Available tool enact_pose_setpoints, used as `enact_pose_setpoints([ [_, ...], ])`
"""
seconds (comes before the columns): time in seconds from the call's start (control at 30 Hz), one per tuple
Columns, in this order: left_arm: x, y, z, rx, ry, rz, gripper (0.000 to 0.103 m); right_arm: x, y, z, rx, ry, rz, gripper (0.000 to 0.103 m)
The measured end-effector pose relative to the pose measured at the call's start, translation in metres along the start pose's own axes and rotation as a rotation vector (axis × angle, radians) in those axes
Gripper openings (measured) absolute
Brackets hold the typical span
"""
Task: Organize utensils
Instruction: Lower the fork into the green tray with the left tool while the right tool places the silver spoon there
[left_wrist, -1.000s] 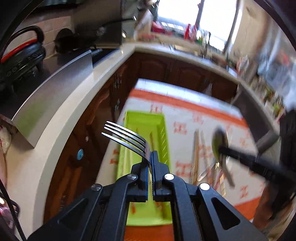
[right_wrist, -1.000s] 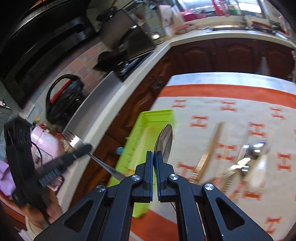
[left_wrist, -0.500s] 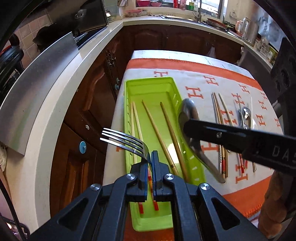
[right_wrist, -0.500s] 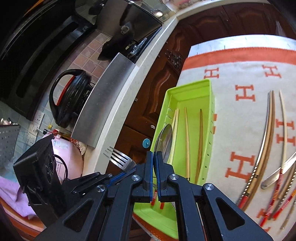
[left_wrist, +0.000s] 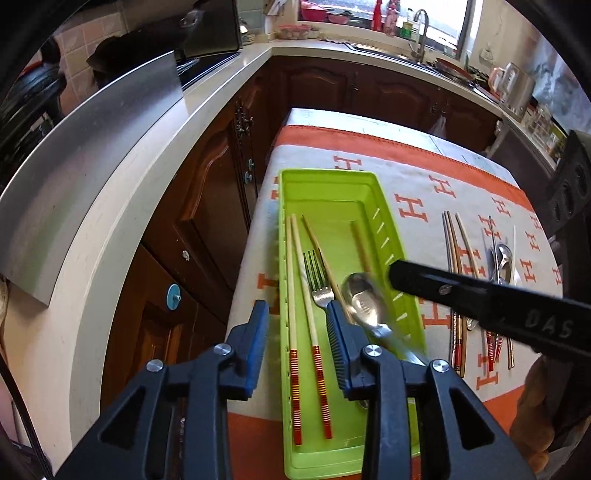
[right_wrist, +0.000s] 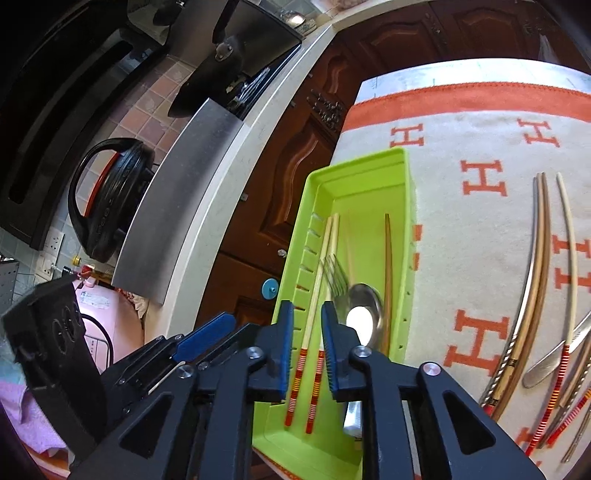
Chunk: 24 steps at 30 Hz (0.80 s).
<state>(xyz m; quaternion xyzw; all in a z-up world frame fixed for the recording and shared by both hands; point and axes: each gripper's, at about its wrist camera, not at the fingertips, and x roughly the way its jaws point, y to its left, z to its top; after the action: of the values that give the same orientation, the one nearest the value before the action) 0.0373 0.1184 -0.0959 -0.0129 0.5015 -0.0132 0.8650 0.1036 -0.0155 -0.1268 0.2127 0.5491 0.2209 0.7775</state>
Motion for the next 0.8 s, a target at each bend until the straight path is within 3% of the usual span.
enact_pose_setpoints([
  [0.17, 0.002, 0.008, -0.003, -0.038, 0.019, 0.009, 0.042, -0.018, -0.004, 0.003, 0.005, -0.033, -0.019, 0.016],
  [0.43, -0.003, 0.003, -0.005, -0.047, 0.019, -0.006, 0.044, -0.053, -0.014, 0.000, 0.010, -0.072, -0.072, 0.016],
  [0.8, -0.017, -0.048, -0.001, 0.036, 0.008, -0.067, 0.045, -0.127, -0.057, -0.010, 0.035, -0.111, -0.169, 0.016],
])
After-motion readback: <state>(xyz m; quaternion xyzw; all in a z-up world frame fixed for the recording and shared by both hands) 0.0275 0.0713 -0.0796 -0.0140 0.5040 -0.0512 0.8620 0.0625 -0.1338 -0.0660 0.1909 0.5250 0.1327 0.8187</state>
